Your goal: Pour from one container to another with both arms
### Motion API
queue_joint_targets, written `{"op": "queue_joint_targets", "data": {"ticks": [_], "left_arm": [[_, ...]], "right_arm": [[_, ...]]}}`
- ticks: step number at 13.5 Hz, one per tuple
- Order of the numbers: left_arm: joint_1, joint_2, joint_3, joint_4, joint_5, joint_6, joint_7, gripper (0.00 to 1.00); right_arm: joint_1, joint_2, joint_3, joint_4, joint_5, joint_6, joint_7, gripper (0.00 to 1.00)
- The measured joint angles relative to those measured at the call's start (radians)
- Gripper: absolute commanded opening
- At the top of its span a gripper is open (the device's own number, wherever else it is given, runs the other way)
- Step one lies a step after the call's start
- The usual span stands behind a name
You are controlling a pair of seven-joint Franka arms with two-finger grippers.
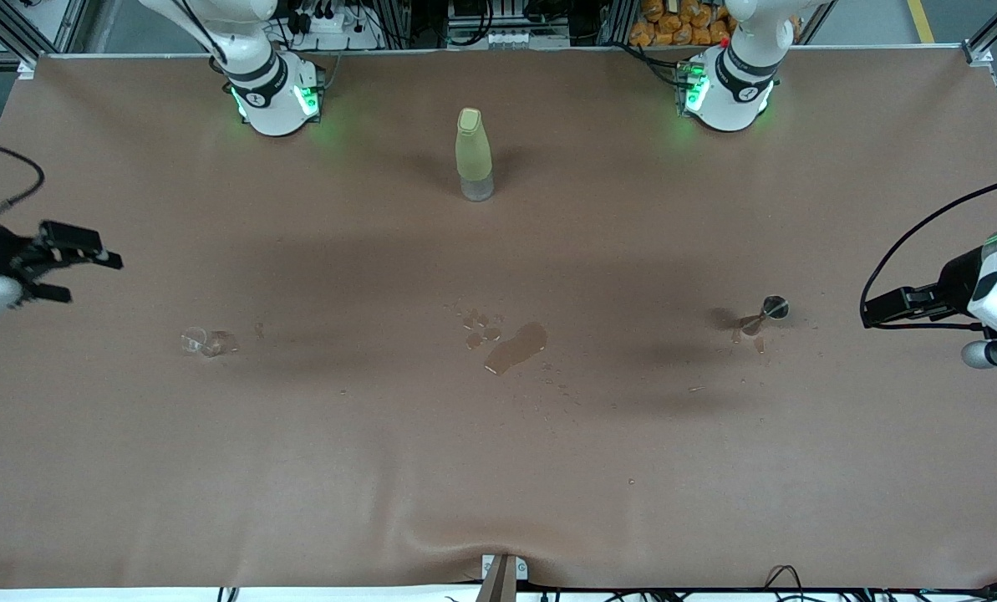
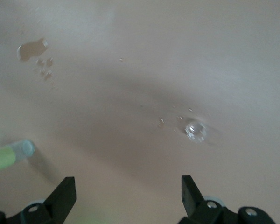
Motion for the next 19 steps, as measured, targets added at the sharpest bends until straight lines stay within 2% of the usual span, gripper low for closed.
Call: {"op": "queue_joint_targets", "data": {"ticks": [3, 7, 10, 12, 15, 17, 19], "left_arm": [[0.0, -0.002, 0.0, 0.001, 0.0, -0.002, 0.0, 1.0], [0.01, -0.018, 0.008, 0.002, 0.0, -0.003, -0.007, 1.0], [0.012, -0.021, 0.023, 0.003, -0.011, -0.003, -0.017, 1.0], [-0.051, -0.031, 0.091, 0.003, -0.029, -0.005, -0.038, 1.0], [-0.213, -0.05, 0.222, 0.002, -0.036, -0.008, -0.09, 1.0], [-0.28, -0.056, 0.264, 0.002, -0.047, -0.009, -0.111, 1.0], [-0.287, -0.057, 0.275, 0.002, -0.058, -0.009, -0.08, 1.0]], "right_arm": [[-0.001, -0.077, -0.011, -0.009, -0.122, -0.003, 0.163, 1.0], [-0.001, -0.137, -0.01, -0.016, -0.138, -0.043, 0.492, 1.0], [0.0, -0.146, 0.001, -0.024, -0.151, 0.015, 0.55, 1.0], [0.0, -0.147, 0.001, -0.069, -0.158, 0.079, 0.534, 1.0], [0.0, -0.167, 0.001, -0.157, -0.162, 0.183, 0.531, 1.0], [0.002, -0.18, -0.005, -0.19, -0.163, 0.223, 0.528, 1.0], [0.041, -0.185, -0.055, -0.201, -0.164, 0.231, 0.522, 1.0]]}}
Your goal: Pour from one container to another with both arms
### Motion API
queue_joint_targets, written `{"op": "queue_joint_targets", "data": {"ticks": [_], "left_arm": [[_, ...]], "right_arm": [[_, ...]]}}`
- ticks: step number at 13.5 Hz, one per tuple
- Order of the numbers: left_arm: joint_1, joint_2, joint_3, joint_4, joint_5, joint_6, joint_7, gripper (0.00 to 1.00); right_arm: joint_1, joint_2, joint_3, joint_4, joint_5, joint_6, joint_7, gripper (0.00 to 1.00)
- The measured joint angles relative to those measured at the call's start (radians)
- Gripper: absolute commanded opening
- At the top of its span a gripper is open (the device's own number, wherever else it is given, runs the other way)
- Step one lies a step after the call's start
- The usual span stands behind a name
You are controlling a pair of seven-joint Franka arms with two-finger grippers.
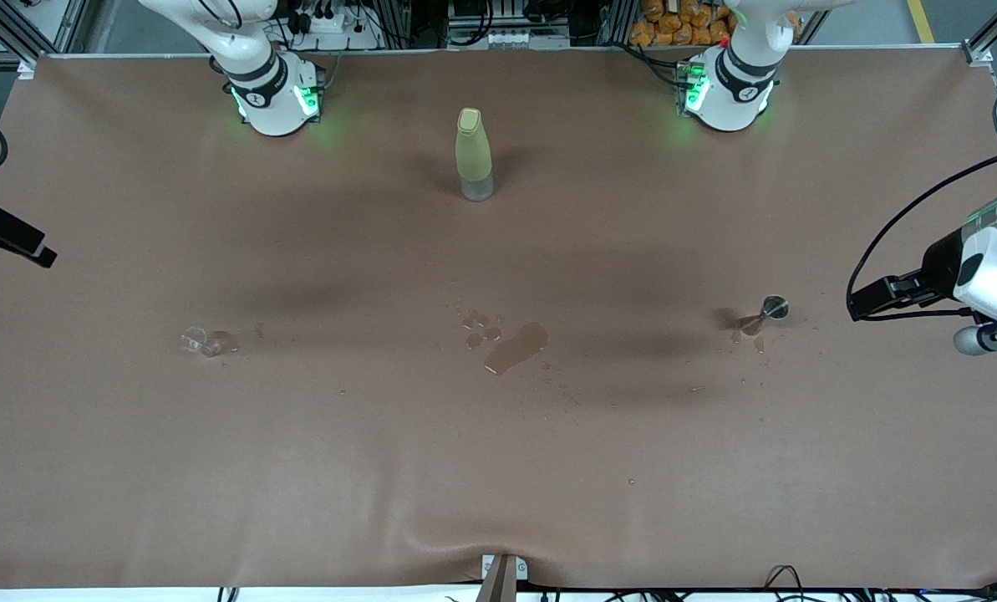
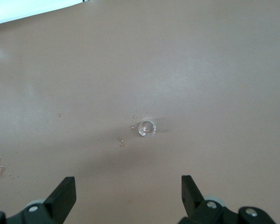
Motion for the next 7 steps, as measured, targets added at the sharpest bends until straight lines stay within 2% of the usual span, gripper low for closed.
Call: {"op": "queue_joint_targets", "data": {"ticks": [3, 7], "left_arm": [[0.003, 0.0, 0.011, -0.002, -0.004, -0.001, 0.031, 1.0], [0.003, 0.0, 0.011, -0.001, -0.004, -0.001, 0.036, 1.0]], "right_arm": [[0.024, 0.0, -0.05, -0.005, 0.0, 0.001, -0.036, 1.0], [0.029, 0.0, -0.055, -0.016, 0.0, -0.01, -0.069, 1.0]]}}
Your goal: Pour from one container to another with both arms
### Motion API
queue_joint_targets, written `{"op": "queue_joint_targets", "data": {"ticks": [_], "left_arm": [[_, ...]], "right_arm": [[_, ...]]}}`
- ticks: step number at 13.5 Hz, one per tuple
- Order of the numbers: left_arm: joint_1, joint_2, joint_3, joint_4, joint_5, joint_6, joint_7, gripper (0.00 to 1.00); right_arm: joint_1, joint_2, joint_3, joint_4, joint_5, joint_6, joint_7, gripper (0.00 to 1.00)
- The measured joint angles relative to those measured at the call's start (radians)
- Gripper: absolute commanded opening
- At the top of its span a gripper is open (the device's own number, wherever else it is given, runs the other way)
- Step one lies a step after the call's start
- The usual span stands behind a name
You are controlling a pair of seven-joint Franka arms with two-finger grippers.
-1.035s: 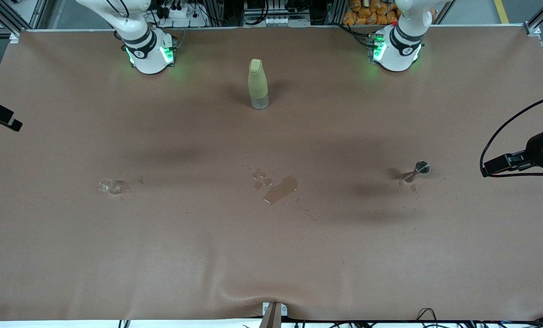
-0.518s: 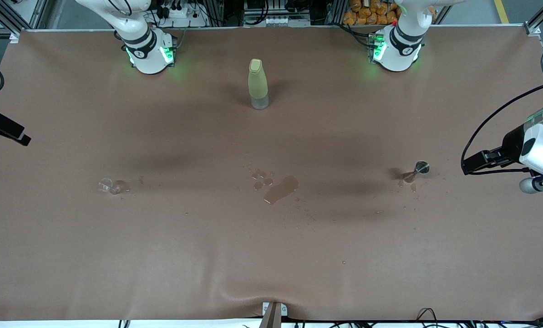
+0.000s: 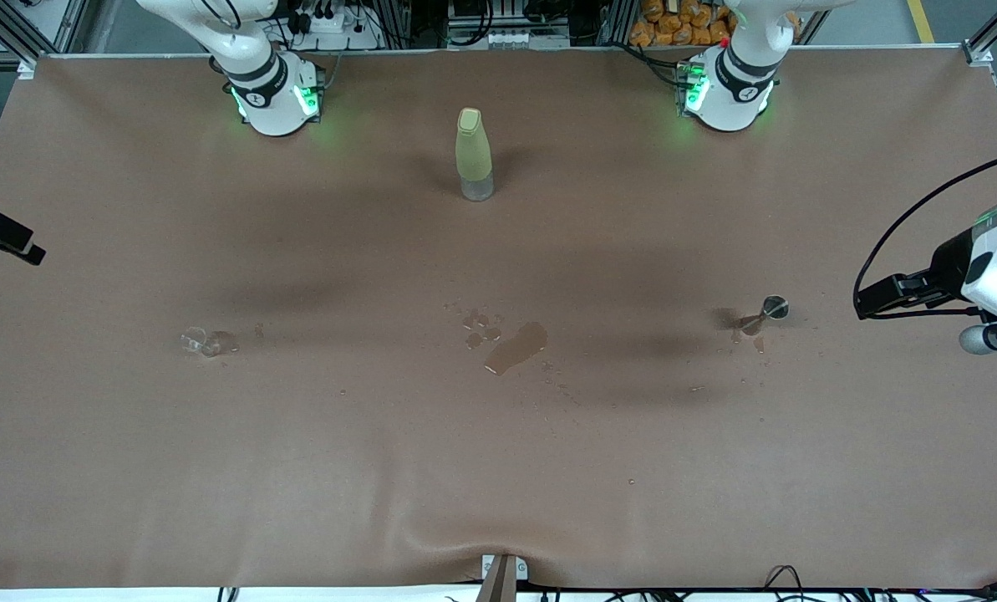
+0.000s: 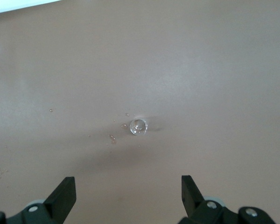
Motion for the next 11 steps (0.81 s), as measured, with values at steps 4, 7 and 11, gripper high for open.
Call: {"op": "queue_joint_targets", "data": {"ticks": [4, 7, 11], "left_arm": [[-0.002, 0.0, -0.003, 0.0, 0.0, 0.0, 0.007, 1.0], [-0.007, 0.0, -0.007, 0.0, 0.0, -0.001, 0.007, 1.0], [-0.011, 0.0, -0.009, 0.0, -0.001, -0.004, 0.007, 1.0]], "right_arm": [[0.006, 0.0, 0.0, -0.001, -0.001, -0.056, -0.001, 1.0], [0.006, 0.001, -0.001, -0.006, -0.001, -0.052, -0.005, 1.0], [0.006, 0.001, -0.004, -0.006, -0.001, -0.047, -0.008, 1.0]]}}
